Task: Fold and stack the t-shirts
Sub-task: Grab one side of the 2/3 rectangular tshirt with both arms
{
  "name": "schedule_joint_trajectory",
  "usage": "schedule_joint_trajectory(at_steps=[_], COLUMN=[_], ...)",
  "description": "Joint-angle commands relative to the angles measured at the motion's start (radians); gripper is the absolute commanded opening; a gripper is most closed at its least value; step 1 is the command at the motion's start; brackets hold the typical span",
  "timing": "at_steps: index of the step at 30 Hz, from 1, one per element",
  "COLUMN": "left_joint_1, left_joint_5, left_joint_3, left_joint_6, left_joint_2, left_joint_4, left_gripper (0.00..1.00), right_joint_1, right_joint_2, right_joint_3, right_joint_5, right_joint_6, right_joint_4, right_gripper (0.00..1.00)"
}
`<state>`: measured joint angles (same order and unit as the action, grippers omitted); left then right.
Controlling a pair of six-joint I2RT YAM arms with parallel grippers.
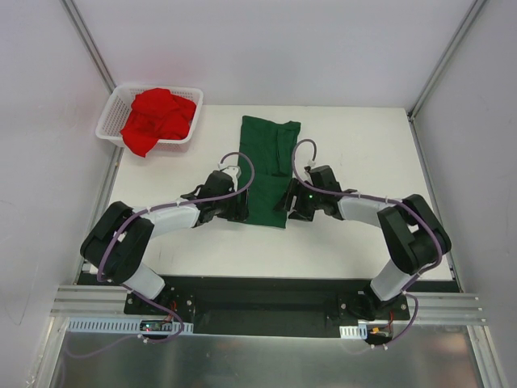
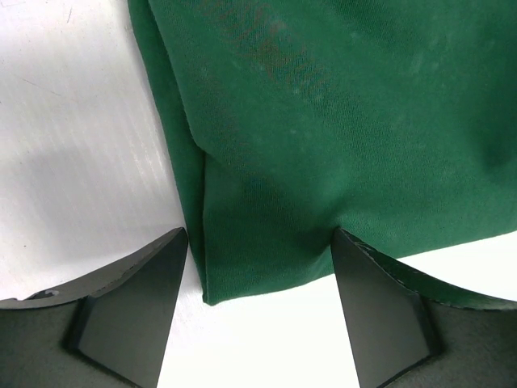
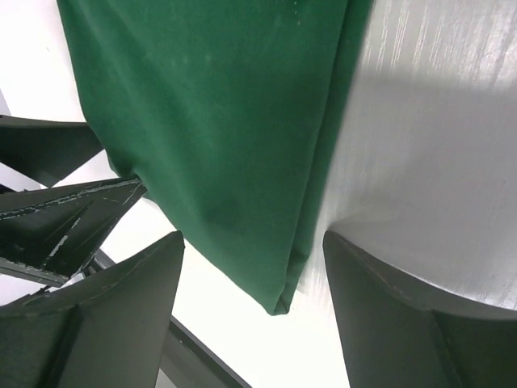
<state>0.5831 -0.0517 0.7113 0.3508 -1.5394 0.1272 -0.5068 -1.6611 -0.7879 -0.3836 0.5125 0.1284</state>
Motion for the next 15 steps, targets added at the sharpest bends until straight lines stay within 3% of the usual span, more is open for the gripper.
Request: schedule_joint_trajectory(at_steps=[1,12,15], left_joint_1=[0.007,0.007,0.006], left_joint_5=[-0.028,-0.042,-0.040], left_joint_3=[-0.009,-0.003,0.000], left_joint_6=[-0.003,-0.001,-0.001], left_joint_2=[-0.015,-0.022,-0.025], left_joint_4=[-0.080,-0.089,-0.089], left_gripper=[0.72,0.72,0.72], right_joint_1=[-0.013,-0.047,-0.050], right_joint_2=[0.023,0.064,0.049], right_joint_3=[0.082,0.128,0.119], right_joint_5=[0.022,0.055,0.054], right_joint_6=[0.008,0.011,0.011], right_joint_4=[-0.035,-0.052,-0.042], right_gripper=[0.73,0.73,0.69])
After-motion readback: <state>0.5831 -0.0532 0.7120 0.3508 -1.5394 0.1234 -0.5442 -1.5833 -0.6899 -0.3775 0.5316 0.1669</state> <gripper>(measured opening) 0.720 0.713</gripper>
